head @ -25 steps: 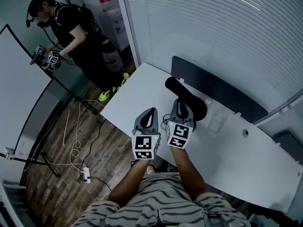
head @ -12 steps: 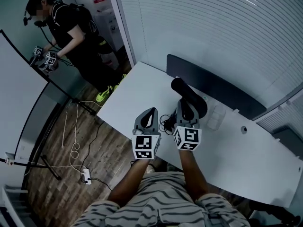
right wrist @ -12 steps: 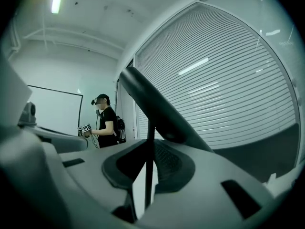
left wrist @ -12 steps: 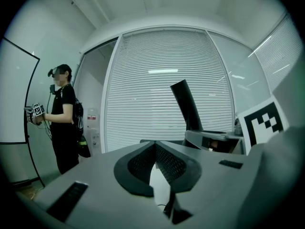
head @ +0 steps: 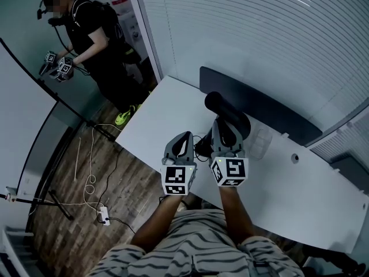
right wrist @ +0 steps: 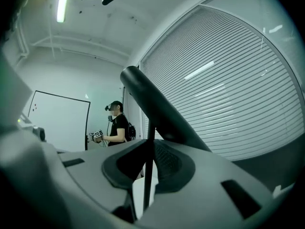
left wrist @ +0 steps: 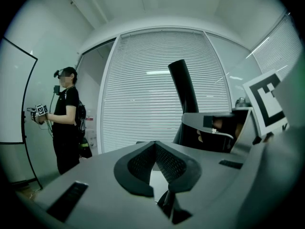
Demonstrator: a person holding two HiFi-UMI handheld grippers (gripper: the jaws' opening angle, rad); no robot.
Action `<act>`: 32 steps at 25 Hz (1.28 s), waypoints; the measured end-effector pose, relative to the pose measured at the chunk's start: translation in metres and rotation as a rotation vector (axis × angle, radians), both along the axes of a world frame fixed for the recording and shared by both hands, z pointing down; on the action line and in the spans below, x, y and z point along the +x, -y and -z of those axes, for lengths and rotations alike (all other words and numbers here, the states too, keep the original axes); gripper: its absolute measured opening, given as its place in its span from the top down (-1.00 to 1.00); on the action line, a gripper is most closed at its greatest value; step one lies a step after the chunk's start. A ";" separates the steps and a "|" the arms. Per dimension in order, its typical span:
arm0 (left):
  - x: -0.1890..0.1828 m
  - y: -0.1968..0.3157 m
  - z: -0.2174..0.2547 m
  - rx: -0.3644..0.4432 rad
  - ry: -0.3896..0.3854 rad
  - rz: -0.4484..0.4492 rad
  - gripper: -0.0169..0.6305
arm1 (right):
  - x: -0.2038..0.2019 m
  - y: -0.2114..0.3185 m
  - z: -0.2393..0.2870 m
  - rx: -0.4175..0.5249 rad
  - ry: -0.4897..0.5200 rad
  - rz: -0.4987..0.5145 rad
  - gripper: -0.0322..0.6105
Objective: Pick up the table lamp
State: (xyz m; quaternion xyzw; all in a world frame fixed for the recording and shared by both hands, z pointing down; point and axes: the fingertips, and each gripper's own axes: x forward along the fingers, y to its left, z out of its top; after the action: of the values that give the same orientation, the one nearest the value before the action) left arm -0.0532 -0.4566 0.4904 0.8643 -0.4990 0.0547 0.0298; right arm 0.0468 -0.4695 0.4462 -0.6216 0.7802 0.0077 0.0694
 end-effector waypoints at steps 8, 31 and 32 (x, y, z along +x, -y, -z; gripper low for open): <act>0.008 -0.004 0.025 0.039 -0.034 -0.005 0.92 | 0.000 -0.008 0.035 0.010 -0.011 0.026 0.74; 0.046 -0.031 0.080 0.128 -0.096 -0.104 0.92 | 0.016 -0.046 0.058 0.040 -0.001 0.005 0.74; 0.047 -0.031 0.080 0.128 -0.094 -0.104 0.92 | 0.017 -0.046 0.058 0.039 -0.001 0.003 0.74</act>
State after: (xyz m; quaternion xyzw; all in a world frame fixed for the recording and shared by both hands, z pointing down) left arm -0.0066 -0.4253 0.4107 0.8908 -0.4540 -0.0164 -0.0052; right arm 0.0638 -0.4232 0.3879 -0.6189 0.7809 0.0233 0.0811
